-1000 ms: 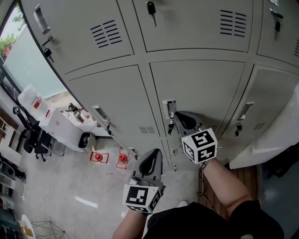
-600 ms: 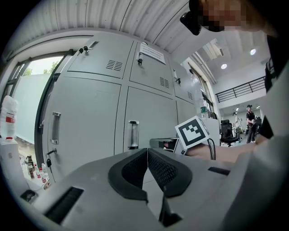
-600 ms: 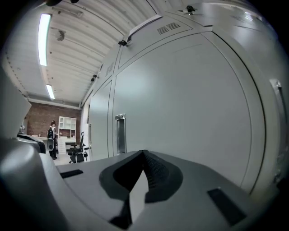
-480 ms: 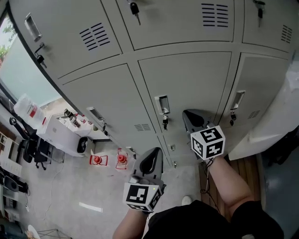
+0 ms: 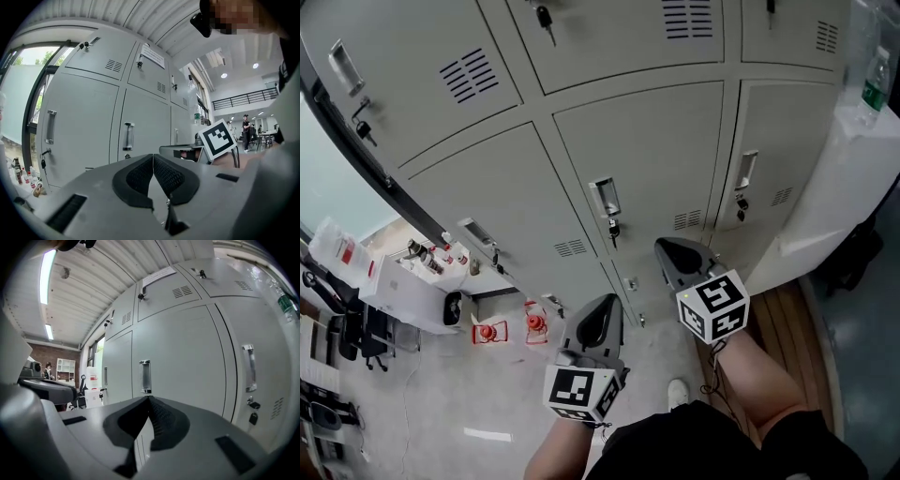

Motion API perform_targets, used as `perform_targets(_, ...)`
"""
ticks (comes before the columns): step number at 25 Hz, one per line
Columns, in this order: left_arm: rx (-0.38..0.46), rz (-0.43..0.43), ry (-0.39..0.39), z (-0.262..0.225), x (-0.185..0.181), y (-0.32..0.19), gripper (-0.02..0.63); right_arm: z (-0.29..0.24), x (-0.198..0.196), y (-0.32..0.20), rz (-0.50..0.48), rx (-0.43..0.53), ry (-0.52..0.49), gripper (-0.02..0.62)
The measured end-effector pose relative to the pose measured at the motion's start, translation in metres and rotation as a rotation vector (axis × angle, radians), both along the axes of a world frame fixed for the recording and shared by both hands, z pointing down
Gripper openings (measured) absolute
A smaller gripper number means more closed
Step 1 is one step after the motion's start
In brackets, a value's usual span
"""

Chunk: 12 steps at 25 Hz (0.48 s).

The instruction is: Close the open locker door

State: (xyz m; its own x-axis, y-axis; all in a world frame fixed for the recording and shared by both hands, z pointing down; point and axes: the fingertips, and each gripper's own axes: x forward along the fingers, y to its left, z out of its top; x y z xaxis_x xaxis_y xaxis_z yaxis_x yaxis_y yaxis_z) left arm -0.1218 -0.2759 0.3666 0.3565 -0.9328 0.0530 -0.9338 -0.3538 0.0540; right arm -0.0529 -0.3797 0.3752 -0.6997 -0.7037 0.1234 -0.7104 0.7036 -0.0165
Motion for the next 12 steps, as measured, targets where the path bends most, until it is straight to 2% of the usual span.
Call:
perform_targets(6, 0.009, 0.069, 0.016, -0.003, 0.008, 0.023, 0.018, -0.014, 0.016, 0.044, 0.047, 0.021, -0.012, 0.054)
perform_targets(12, 0.017, 0.103, 0.027, -0.003, 0.008, 0.052, 0.018, -0.020, 0.017, 0.090, 0.055, 0.042, -0.002, 0.054)
